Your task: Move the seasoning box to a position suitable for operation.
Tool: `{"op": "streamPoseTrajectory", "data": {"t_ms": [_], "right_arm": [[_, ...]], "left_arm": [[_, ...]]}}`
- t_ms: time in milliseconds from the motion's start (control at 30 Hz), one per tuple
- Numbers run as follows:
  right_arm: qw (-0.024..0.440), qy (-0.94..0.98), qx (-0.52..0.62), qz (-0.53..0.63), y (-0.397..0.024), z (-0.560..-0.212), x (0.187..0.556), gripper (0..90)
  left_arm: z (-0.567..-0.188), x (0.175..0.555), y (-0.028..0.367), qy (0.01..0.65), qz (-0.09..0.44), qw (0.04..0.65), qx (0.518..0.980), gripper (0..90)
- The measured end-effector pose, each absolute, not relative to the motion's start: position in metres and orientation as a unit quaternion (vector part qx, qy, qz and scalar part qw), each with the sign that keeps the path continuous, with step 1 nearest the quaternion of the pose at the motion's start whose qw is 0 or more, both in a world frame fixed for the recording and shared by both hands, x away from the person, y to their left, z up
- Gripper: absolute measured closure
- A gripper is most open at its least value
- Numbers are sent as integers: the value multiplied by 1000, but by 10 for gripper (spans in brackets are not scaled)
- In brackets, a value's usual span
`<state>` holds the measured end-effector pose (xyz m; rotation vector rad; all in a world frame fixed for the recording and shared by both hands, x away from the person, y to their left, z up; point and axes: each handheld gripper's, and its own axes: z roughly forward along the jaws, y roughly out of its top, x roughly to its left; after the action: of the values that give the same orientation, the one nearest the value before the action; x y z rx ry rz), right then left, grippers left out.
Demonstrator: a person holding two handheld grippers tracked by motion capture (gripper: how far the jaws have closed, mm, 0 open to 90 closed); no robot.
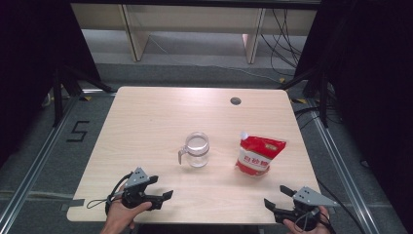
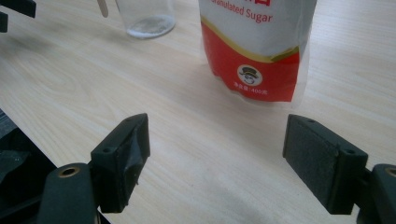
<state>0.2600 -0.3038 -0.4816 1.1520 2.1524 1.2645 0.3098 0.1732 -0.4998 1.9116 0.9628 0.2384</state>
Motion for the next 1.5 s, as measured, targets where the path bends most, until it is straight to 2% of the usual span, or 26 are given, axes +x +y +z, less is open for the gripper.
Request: {"op": "streamPoseTrajectory", "data": {"t_ms": [300,633,700,733,867,1067,1233,1267,1367,1500], "right_arm": [[192,763,414,458,-304,-482,261,242],[192,765,413,455,-304,-482,261,237],[187,764,419,453,-302,-482,260,238],[179,764,420,457,-301,-481,260,239],[191,768,408,456,-301,-482,261,241],[181,770,408,456,-301,-482,261,242],[188,771,401,457,-301,-482,262,243],[168,766,424,453,-298,-481,258,244],[180,769,409,457,-299,-482,260,245],[175,771,408,456,-299,-482,260,245]], "left_arm": [[-496,313,172,396,92,488,772,186],[-484,331,165,393,128,494,765,202],[-480,337,164,390,134,490,768,229],[-477,345,163,386,144,493,766,273],[-473,356,158,376,155,494,768,345],[-475,374,144,366,166,489,775,471],[-479,380,137,360,168,484,779,515],[-480,382,136,354,172,484,782,522],[-482,386,133,358,174,480,782,532],[-482,392,132,348,185,476,786,569]]}}
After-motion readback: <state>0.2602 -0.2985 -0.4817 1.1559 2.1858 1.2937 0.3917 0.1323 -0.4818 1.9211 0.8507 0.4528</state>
